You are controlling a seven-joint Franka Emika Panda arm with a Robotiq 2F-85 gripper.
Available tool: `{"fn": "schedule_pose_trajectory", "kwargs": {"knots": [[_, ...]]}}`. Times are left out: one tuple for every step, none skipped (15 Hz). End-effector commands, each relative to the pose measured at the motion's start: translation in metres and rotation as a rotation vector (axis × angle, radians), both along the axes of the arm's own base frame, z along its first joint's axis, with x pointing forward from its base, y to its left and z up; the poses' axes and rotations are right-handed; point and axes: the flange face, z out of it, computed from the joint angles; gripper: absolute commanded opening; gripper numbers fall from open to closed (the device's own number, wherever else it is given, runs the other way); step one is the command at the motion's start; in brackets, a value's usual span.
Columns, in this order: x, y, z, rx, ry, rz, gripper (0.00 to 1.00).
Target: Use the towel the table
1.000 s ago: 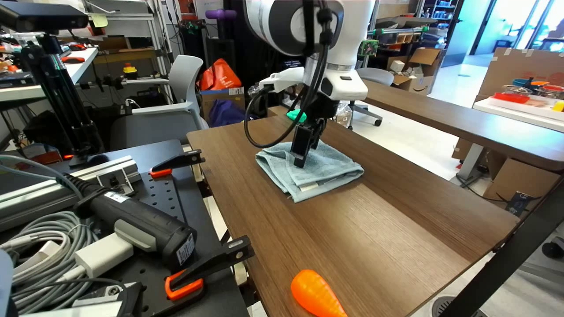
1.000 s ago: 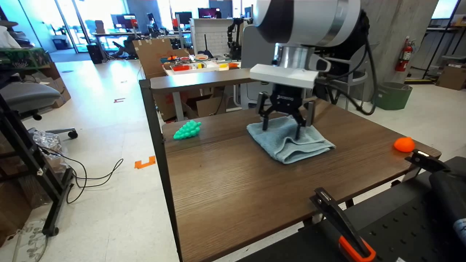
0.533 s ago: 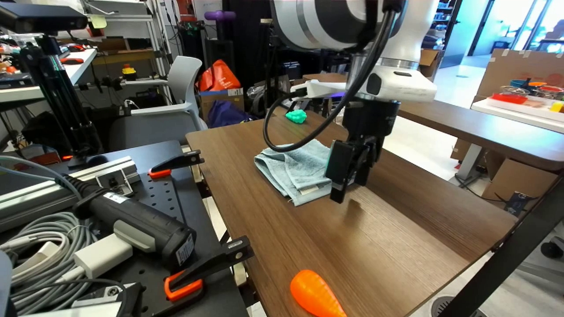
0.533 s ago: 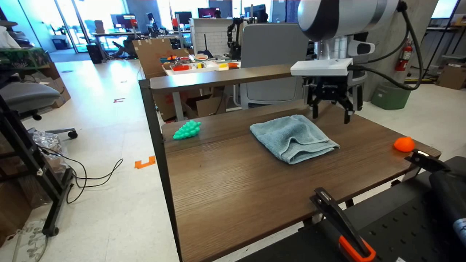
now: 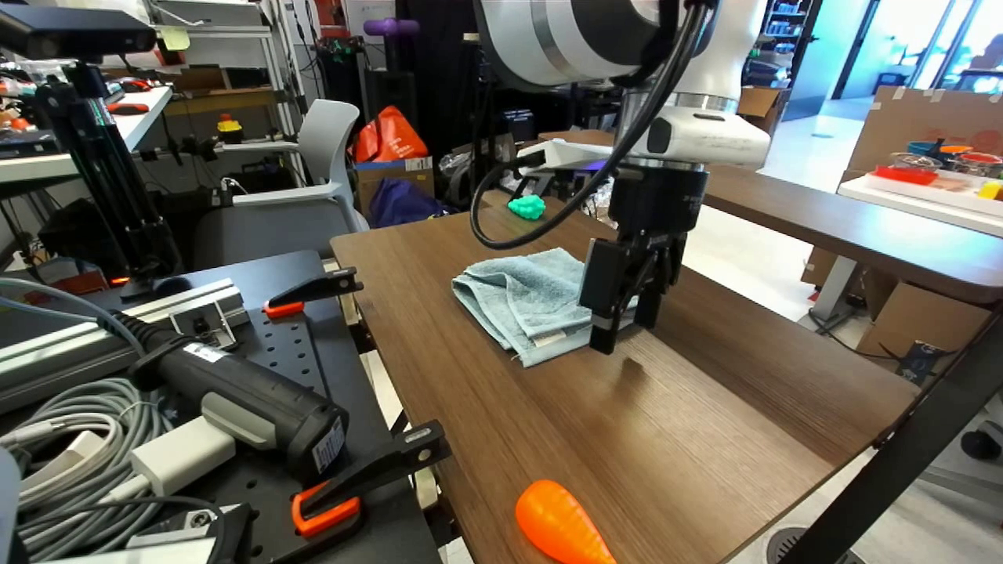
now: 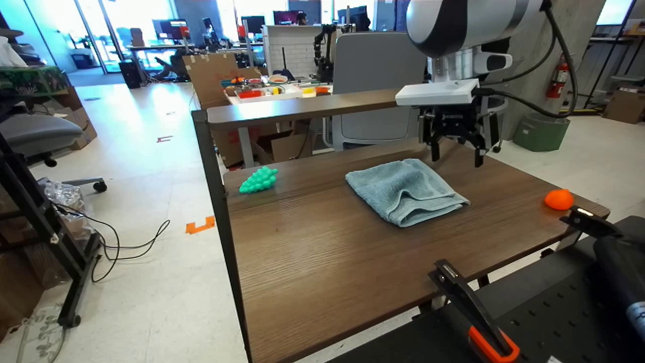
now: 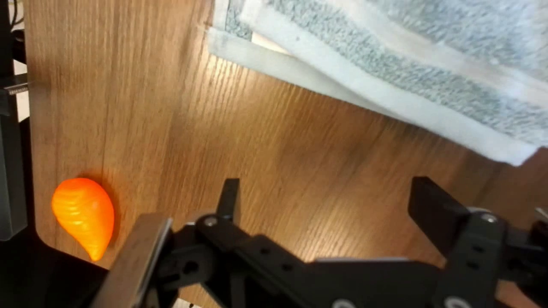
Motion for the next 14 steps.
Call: {"fn": "schedule_pose_trajectory", "kwargs": {"knots": [[-0.010, 0.036, 0.035, -0.003, -0.068, 0.085, 1.00], [-0.010, 0.045, 0.038, 0.000, -0.077, 0.105, 1.00], [-0.010, 0.057, 0.037, 0.000, -0.072, 0.126, 1.00], [-0.008, 0.065, 0.033, 0.011, -0.071, 0.144, 1.00], [-0.008, 0.075, 0.029, 0.021, -0.067, 0.157, 1.00], [-0.007, 0.083, 0.019, 0.031, -0.056, 0.167, 1.00], [-0.008, 0.092, 0.011, 0.047, -0.040, 0.182, 1.00], [-0.010, 0.101, 0.003, 0.057, -0.040, 0.197, 1.00], [-0.012, 0.110, -0.007, 0.067, -0.052, 0.216, 1.00], [-0.014, 0.120, -0.016, 0.080, -0.083, 0.239, 1.00], [-0.015, 0.127, -0.027, 0.098, -0.115, 0.262, 1.00], [-0.018, 0.133, -0.040, 0.102, -0.156, 0.290, 1.00], [-0.021, 0.137, -0.053, 0.106, -0.189, 0.315, 1.00], [-0.024, 0.138, -0.066, 0.110, -0.215, 0.342, 1.00]]}}
